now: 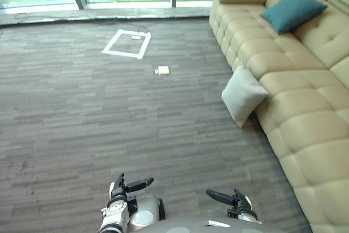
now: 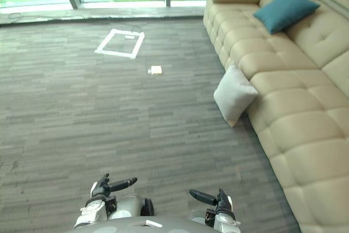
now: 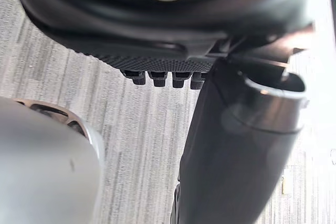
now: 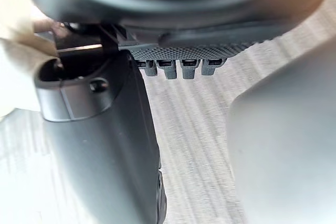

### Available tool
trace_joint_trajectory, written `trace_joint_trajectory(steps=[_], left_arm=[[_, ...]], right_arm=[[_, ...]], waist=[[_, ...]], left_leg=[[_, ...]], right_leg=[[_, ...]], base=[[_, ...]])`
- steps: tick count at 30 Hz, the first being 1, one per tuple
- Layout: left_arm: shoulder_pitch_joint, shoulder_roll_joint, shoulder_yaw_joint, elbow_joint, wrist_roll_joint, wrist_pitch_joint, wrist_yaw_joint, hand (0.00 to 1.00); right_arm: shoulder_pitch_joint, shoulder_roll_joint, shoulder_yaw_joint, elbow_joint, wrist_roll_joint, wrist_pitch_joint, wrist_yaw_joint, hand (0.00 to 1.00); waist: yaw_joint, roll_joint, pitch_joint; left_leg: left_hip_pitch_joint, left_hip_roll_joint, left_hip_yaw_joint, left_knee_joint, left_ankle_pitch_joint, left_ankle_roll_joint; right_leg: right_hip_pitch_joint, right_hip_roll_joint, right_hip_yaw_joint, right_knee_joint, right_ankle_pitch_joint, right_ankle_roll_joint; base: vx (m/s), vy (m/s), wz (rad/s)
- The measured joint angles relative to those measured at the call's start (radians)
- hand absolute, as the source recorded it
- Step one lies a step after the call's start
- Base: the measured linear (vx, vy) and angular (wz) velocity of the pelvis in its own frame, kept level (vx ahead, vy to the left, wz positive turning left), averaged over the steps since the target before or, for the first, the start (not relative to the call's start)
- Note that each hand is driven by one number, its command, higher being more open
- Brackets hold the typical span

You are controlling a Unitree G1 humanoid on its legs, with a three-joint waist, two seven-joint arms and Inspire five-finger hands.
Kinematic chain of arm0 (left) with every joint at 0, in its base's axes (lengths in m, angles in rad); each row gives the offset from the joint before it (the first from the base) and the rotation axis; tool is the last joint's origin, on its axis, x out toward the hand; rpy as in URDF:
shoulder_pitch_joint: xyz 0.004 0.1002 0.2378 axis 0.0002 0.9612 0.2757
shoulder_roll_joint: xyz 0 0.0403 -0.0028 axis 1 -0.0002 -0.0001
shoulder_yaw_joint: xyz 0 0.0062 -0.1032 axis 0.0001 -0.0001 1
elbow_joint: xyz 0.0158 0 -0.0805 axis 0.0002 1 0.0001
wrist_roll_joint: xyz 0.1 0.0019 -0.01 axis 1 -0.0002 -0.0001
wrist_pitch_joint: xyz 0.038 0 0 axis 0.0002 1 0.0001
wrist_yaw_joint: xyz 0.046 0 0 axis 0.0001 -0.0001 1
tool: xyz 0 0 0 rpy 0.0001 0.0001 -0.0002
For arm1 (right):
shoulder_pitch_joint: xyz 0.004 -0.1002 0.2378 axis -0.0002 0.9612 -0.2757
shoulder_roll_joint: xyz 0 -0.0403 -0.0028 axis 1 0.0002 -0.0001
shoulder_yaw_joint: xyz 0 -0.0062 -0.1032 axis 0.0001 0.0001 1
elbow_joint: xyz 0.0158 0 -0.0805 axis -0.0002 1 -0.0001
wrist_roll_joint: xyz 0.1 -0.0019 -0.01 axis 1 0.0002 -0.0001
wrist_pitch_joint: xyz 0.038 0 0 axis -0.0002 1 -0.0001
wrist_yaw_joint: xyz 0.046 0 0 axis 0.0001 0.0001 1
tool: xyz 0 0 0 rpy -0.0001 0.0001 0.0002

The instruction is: Pick up cushions and gather them together orderly.

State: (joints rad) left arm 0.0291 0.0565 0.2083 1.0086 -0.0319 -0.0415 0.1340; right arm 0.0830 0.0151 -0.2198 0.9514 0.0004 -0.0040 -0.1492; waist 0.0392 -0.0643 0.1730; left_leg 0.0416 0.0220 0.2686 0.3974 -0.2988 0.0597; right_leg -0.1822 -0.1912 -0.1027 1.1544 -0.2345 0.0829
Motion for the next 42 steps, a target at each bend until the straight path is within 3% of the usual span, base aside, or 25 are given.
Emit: trace_joint_trajectory(steps=[2, 4, 5, 6, 7, 8, 10, 12, 13, 16, 19, 21, 23, 24, 25, 26, 27, 28, 31, 32, 34, 39, 40, 41, 42], left_arm=[[-0.007, -0.002, -0.020, 0.006, 0.003, 0.000, -0.003, 1.00], [-0.010, -0.004, -0.036, 0.020, 0.004, 0.000, -0.003, 1.00], [-0.010, -0.009, -0.037, 0.021, 0.005, 0.000, -0.007, 1.00], [-0.006, -0.009, -0.036, 0.021, 0.006, -0.001, -0.014, 1.00], [-0.003, -0.011, -0.035, 0.024, 0.006, 0.000, -0.014, 1.00], [0.000, -0.026, -0.034, 0.043, 0.009, 0.000, -0.012, 1.00], [-0.003, -0.044, -0.025, 0.043, 0.031, 0.000, -0.016, 1.00], [-0.002, -0.049, 0.016, 0.039, 0.042, 0.000, -0.019, 1.00], [0.008, -0.050, 0.033, 0.034, 0.042, 0.000, -0.018, 1.00], [0.015, -0.037, 0.047, -0.012, 0.041, -0.003, -0.019, 1.00], [0.014, -0.046, 0.052, -0.043, 0.040, -0.015, -0.021, 1.00], [0.010, -0.047, 0.051, -0.045, 0.039, -0.023, -0.021, 1.00], [0.002, -0.048, 0.050, -0.043, 0.032, -0.027, -0.019, 1.00], [0.004, -0.049, 0.050, -0.043, 0.027, -0.029, -0.017, 1.00], [0.015, -0.051, 0.050, -0.043, 0.013, -0.037, -0.010, 1.00], [0.023, -0.041, 0.052, -0.041, 0.004, -0.037, -0.011, 1.00], [0.023, -0.040, 0.052, -0.041, 0.004, -0.037, -0.011, 1.00], [0.021, -0.012, 0.050, -0.024, 0.005, -0.036, -0.012, 1.00], [-0.001, 0.002, 0.050, 0.007, 0.004, -0.023, -0.011, 1.00], [-0.005, 0.002, 0.050, 0.032, 0.004, -0.012, -0.008, 1.00], [0.005, -0.003, 0.050, 0.037, 0.002, -0.012, -0.002, 1.00], [0.006, -0.012, 0.007, 0.055, 0.000, -0.011, -0.003, 1.00], [-0.001, -0.011, -0.001, 0.078, -0.001, -0.010, -0.006, 1.00], [-0.002, -0.007, -0.004, 0.080, -0.003, -0.008, -0.010, 1.00], [-0.007, -0.007, -0.005, 0.089, 0.002, -0.005, -0.014, 1.00]], right_arm=[[-0.010, -0.004, -0.010, -0.016, 0.001, -0.011, -0.001, 1.00], [-0.014, -0.004, -0.026, -0.026, 0.001, -0.016, 0.000, 1.00], [-0.019, -0.004, -0.030, -0.028, 0.001, -0.017, 0.000, 1.00], [-0.018, -0.003, -0.031, -0.024, 0.001, -0.015, 0.000, 1.00], [-0.019, -0.004, -0.036, -0.023, 0.006, -0.013, 0.002, 1.00], [-0.027, -0.013, -0.032, -0.021, -0.001, -0.010, 0.005, 1.00], [-0.029, -0.021, -0.030, -0.023, 0.001, -0.004, 0.009, 1.00], [-0.030, -0.032, -0.029, -0.018, 0.001, 0.005, 0.010, 1.00], [-0.031, -0.034, -0.024, -0.003, 0.001, 0.007, 0.006, 1.00], [-0.028, -0.022, 0.021, 0.008, 0.002, 0.013, -0.002, 1.00], [-0.026, -0.023, 0.024, 0.009, 0.003, 0.023, -0.005, 1.00], [-0.023, -0.023, 0.024, 0.026, 0.003, 0.026, -0.011, 1.00], [-0.016, -0.021, 0.026, 0.026, 0.003, 0.026, -0.016, 1.00], [-0.013, -0.022, 0.027, 0.026, 0.002, 0.026, -0.016, 1.00], [0.001, -0.022, 0.027, 0.025, 0.005, 0.025, -0.015, 1.00], [0.010, -0.011, 0.031, 0.027, 0.003, 0.025, -0.017, 1.00], [0.011, -0.011, 0.031, 0.027, 0.003, 0.025, -0.017, 1.00], [0.018, 0.005, 0.058, 0.025, 0.002, 0.024, -0.014, 1.00], [0.011, 0.009, 0.062, 0.025, 0.001, 0.025, -0.004, 1.00], [0.009, -0.002, 0.060, 0.024, 0.001, 0.023, -0.004, 1.00], [0.008, -0.005, 0.063, 0.021, 0.000, 0.014, -0.004, 1.00], [-0.018, -0.033, 0.054, 0.019, -0.004, 0.006, -0.004, 1.00], [-0.029, -0.038, 0.045, 0.026, -0.011, 0.009, -0.004, 1.00], [-0.026, -0.033, 0.043, 0.026, -0.019, 0.013, -0.005, 1.00], [-0.033, -0.032, 0.029, 0.024, -0.014, 0.014, -0.005, 1.00]], waist=[[-0.017, 0.010, 0.013], [-0.031, 0.012, 0.012], [-0.042, 0.012, 0.012], [-0.042, 0.008, 0.010], [-0.046, 0.008, 0.005], [-0.045, 0.035, 0.001], [-0.047, 0.073, -0.013], [-0.045, 0.094, -0.002], [-0.045, 0.096, 0.004], [-0.035, 0.055, 0.012], [-0.014, 0.055, 0.018], [0.000, 0.051, 0.020], [0.008, 0.047, 0.019], [0.011, 0.048, 0.017], [0.018, 0.052, 0.001], [0.018, 0.047, -0.021], [0.018, 0.046, -0.022], [0.012, -0.010, -0.051], [0.009, -0.024, -0.042], [0.009, -0.011, -0.033], [0.010, 0.000, -0.029], [0.008, 0.040, -0.027], [0.007, 0.048, -0.020], [0.007, 0.038, -0.021], [0.000, 0.046, -0.011]], left_leg=[[0.098, 0.005, -0.026, -0.082, -0.001, -0.004], [0.176, 0.012, -0.036, -0.154, -0.006, -0.012], [0.218, 0.016, -0.044, -0.189, -0.022, -0.044], [0.261, 0.012, -0.057, -0.211, -0.040, -0.074], [0.289, 0.015, -0.067, -0.215, -0.051, -0.088], [0.304, 0.039, -0.067, -0.201, -0.052, -0.094], [0.181, 0.107, -0.095, 0.085, -0.022, -0.138], [0.044, 0.164, -0.170, 0.441, 0.074, -0.215], [-0.019, 0.197, -0.180, 0.617, 0.075, -0.219], [-0.157, 0.201, -0.134, 0.671, 0.048, -0.172], [-0.263, 0.187, -0.123, 0.497, 0.017, -0.125], [-0.291, 0.148, -0.159, 0.325, 0.004, -0.136], [-0.338, 0.077, -0.282, 0.155, 0.023, -0.164], [-0.341, 0.075, -0.286, 0.129, 0.030, -0.163], [-0.339, 0.075, -0.280, 0.116, 0.094, -0.128], [-0.335, 0.063, -0.269, 0.146, 0.140, -0.126], [-0.335, 0.063, -0.268, 0.148, 0.139, -0.127], [-0.314, 0.044, -0.193, 0.157, 0.100, -0.106], [-0.239, 0.026, -0.153, 0.128, 0.062, -0.070], [-0.157, 0.032, -0.135, 0.086, 0.045, -0.060], [-0.043, 0.048, -0.098, -0.008, 0.045, -0.059], [0.125, 0.105, 0.053, -0.174, 0.060, -0.085], [0.147, 0.117, 0.087, -0.190, 0.062, -0.090], [0.160, 0.112, 0.108, -0.192, 0.061, -0.094], [0.184, 0.118, 0.108, -0.191, 0.052, -0.113]], right_leg=[[-0.101, 0.021, -0.076, -0.125, -0.028, -0.046], [-0.149, 0.029, -0.140, -0.339, -0.024, -0.051], [-0.159, 0.042, -0.154, -0.503, 0.003, -0.056], [-0.157, 0.046, -0.155, -0.611, 0.085, -0.088], [-0.151, 0.049, -0.146, -0.594, 0.150, -0.144], [-0.146, 0.064, -0.162, -0.552, 0.101, -0.153], [-0.114, 0.093, -0.192, -0.545, 0.010, -0.166], [-0.027, 0.143, -0.194, -0.585, -0.026, -0.183], [0.056, 0.179, -0.183, -0.630, -0.040, -0.192], [0.179, 0.201, -0.121, -0.727, -0.054, -0.195], [0.252, 0.218, -0.036, -0.791, -0.057, -0.183], [0.301, 0.211, 0.027, -0.809, -0.073, -0.158], [0.338, 0.192, 0.108, -0.809, -0.133, -0.129], [0.341, 0.190, 0.126, -0.803, -0.145, -0.122], [0.353, 0.184, 0.185, -0.773, -0.195, -0.097], [0.352, 0.164, 0.229, -0.744, -0.220, -0.073], [0.352, 0.163, 0.229, -0.742, -0.220, -0.073], [0.280, 0.121, 0.255, -0.602, -0.209, -0.047], [0.198, 0.077, 0.205, -0.390, -0.104, 0.005], [0.167, 0.048, 0.132, -0.282, -0.101, 0.003], [0.140, 0.032, 0.030, -0.245, -0.117, -0.026], [0.003, -0.020, -0.285, -0.421, -0.129, -0.048], [-0.019, -0.009, -0.349, -0.526, -0.103, -0.067], [-0.019, 0.009, -0.360, -0.642, -0.015, -0.111], [-0.007, 0.025, -0.347, -0.655, 0.050, -0.152]], base=[[0.48, -0.035, 0.36], [0.51, -0.094, 0.44], [0.57, -0.157, 0.50], [0.75, -0.239, 0.42], [0.66, -0.228, 0.16], [0.67, -0.249, 0.15], [0.69, -0.278, 0.22], [0.55, -0.209, -0.13], [0.62, -0.189, -0.43], [0.49, -0.089, -0.64], [0.39, 0.045, -0.84], [0.36, 0.139, -1.01], [0.46, 0.286, -1.01], [0.45, 0.320, -1.12], [0.51, 0.342, -1.13], [0.64, 0.392, -0.98], [0.54, 0.307, -0.87], [0.51, 0.255, -0.62], [0.39, 0.177, -0.47], [0.46, 0.161, -0.42], [0.40, 0.097, -0.53], [0.28, -0.042, -0.82], [0.38, -0.138, -1.02], [0.36, -0.163, -0.80], [0.43, -0.220, -0.69]])
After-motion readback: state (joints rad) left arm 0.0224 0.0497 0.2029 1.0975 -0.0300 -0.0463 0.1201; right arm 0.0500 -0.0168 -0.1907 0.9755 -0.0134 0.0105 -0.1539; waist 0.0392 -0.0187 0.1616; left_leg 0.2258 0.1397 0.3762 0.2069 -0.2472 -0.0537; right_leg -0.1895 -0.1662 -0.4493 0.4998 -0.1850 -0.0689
